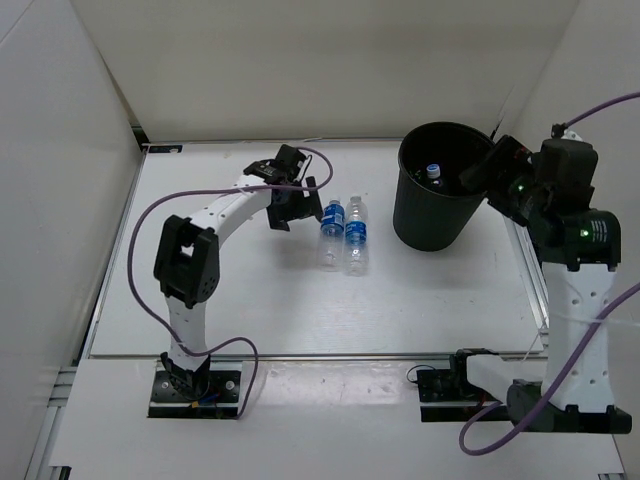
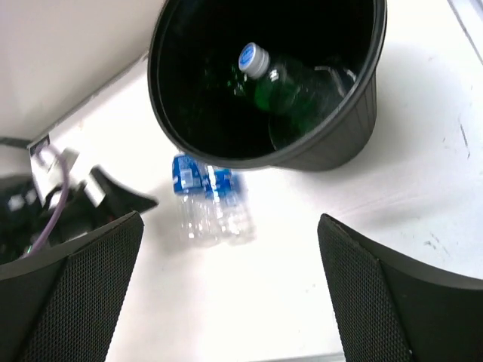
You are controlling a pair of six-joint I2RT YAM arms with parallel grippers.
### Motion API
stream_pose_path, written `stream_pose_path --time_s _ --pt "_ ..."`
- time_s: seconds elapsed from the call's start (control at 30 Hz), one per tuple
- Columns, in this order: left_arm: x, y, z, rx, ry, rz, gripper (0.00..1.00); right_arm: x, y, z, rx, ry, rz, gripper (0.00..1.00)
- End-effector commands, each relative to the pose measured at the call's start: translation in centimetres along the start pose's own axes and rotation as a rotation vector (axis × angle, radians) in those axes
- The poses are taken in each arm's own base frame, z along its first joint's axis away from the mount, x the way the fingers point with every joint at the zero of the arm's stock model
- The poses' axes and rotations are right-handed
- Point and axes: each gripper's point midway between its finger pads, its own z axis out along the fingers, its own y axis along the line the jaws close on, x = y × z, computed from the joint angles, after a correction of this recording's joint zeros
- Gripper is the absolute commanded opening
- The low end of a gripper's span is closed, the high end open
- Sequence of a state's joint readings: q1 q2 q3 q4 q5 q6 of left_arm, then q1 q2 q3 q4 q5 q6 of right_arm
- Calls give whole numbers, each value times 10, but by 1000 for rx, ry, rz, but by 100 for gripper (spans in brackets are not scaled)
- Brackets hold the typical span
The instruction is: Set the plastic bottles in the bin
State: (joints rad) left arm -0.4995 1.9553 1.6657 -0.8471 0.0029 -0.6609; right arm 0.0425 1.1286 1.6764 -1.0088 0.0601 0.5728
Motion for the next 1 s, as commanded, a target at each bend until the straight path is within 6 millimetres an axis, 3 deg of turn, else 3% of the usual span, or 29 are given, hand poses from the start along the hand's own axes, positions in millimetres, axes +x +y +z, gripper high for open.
stream_pose_path --time_s 0.0,0.2,0.37,0.5,0.67,0.97 --pt "-2 -43 1 175 38 38 100 31 -9 6 13 114 -11 100" --pt "3 -65 21 233 80 58 100 40 -15 -1 30 140 -10 100" --pt "4 -79 23 287 86 72 100 40 -16 -1 28 141 -29 100" --pt "9 -79 35 286 117 69 100 46 -22 2 50 159 -38 100" --pt "22 -76 51 288 175 64 93 44 -32 6 110 151 -43 100" --pt "45 -59 72 216 279 45 74 27 -25 19 123 130 -35 100"
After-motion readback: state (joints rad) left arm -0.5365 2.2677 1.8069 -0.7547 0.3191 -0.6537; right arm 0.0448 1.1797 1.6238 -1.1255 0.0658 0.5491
